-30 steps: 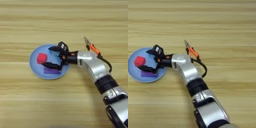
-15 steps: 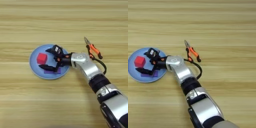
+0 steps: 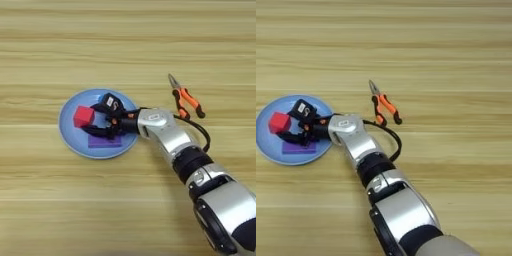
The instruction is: Move the objects on the table
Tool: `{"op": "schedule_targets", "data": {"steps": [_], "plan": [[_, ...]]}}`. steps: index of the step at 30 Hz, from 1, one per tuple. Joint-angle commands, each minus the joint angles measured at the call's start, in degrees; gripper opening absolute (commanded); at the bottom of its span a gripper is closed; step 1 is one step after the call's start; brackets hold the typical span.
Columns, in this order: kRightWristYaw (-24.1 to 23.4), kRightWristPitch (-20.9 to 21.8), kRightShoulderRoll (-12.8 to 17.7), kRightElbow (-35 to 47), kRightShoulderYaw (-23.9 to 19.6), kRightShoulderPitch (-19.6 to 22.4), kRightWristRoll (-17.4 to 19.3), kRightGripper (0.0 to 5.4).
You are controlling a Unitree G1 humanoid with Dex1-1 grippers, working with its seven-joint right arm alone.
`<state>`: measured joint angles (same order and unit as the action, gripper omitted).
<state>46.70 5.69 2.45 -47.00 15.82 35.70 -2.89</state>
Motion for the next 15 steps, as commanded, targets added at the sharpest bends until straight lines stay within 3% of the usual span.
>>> {"op": "schedule_targets", "data": {"steps": [1,4,15], "plan": [[-1.00,1.52,-0.23,3.10,-1.05,4.98,0.21,2.74],[-0.82,1.12,-0.31,4.04,-1.09,4.71,0.41,2.29],[0.11,-1.04,0.05,9.11,-2.22,4.03,1.83,2.25]]}}
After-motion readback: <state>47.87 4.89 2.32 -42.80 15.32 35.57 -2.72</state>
